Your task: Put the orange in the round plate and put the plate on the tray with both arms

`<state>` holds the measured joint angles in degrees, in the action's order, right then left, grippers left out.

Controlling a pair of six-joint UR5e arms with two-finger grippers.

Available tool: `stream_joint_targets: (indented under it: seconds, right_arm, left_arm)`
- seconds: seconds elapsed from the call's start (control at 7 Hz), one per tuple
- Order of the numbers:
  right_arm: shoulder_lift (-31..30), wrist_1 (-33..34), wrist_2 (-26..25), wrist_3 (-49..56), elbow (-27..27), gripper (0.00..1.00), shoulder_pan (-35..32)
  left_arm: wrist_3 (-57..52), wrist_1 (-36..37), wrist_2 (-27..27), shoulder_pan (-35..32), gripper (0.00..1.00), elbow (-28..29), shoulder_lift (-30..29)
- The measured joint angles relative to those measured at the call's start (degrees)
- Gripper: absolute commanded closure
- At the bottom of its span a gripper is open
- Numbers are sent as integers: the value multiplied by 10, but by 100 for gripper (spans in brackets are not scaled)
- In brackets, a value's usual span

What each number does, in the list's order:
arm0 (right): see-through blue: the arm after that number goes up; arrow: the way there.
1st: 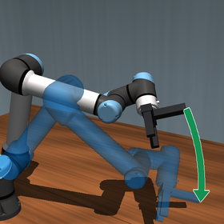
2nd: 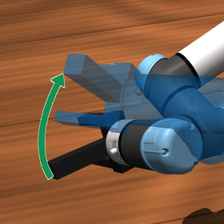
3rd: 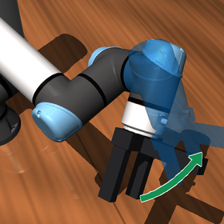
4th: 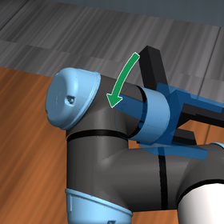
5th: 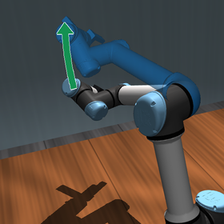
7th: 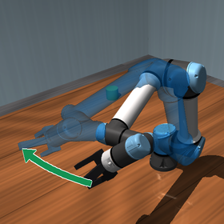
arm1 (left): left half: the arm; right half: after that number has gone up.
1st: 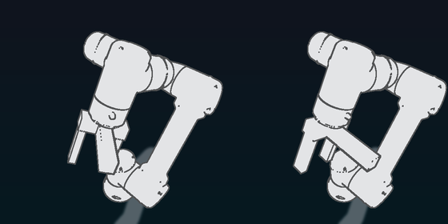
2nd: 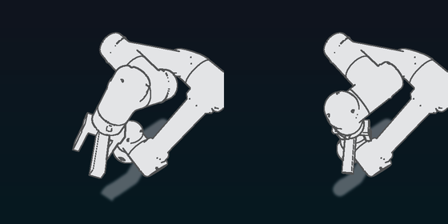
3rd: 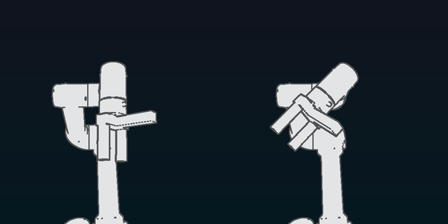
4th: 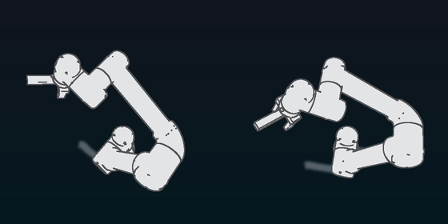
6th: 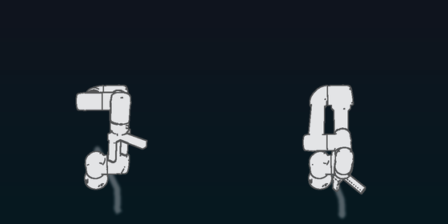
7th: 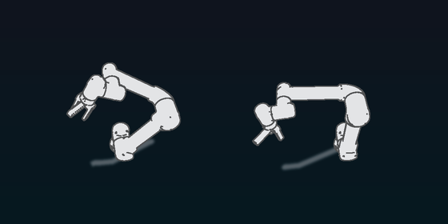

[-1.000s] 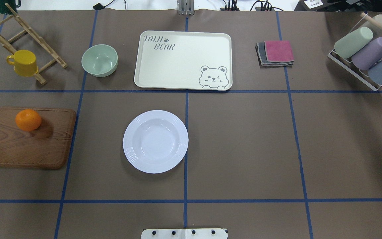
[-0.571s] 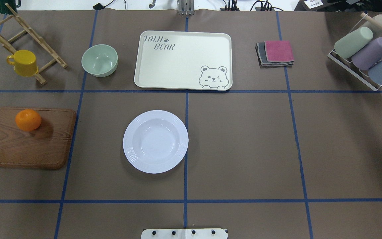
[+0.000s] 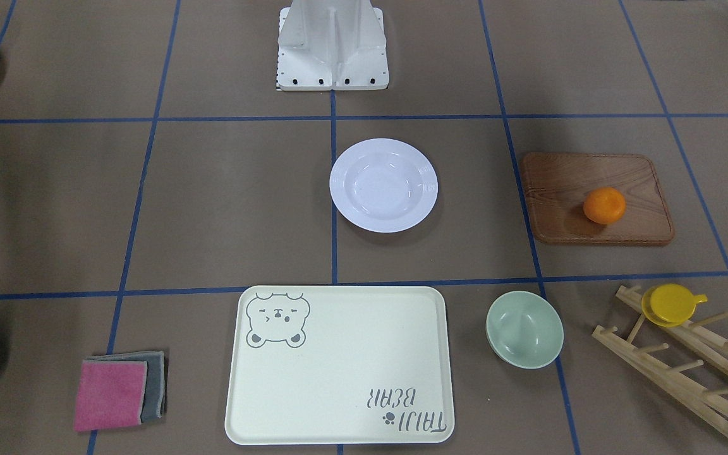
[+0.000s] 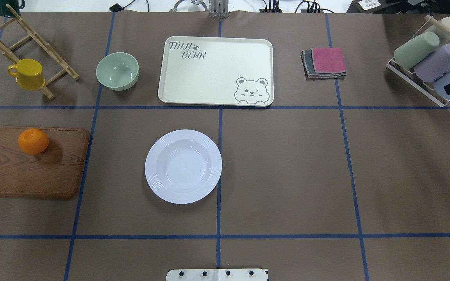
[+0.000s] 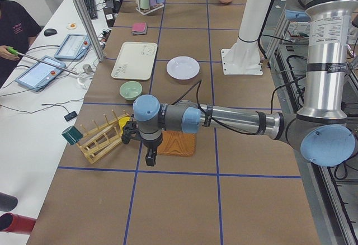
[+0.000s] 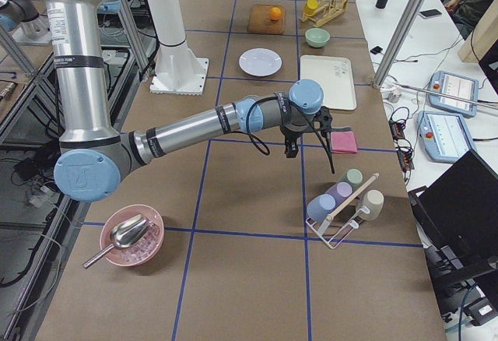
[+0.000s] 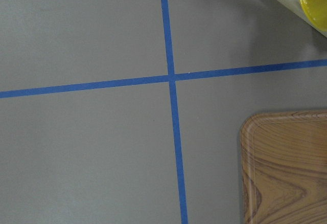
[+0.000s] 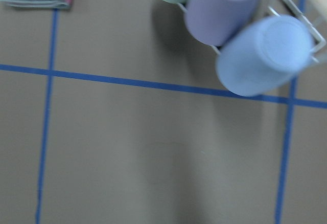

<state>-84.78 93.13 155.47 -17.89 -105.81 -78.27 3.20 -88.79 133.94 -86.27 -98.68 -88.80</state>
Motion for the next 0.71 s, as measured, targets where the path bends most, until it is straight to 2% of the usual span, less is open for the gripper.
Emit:
stream_joint_targets:
  seconds: [0.29, 0.57, 0.71]
  right_arm:
    - [10, -90, 33, -63, 10, 6, 42]
    - [15, -178, 32, -173, 13, 5, 72]
    - [16, -262, 11, -269, 19, 1, 96]
  left_arm:
    - [52, -2, 0, 30, 0, -22, 0]
    - [108, -26, 1, 62, 0, -33, 0]
    - [135, -45, 1, 76, 0, -34, 1]
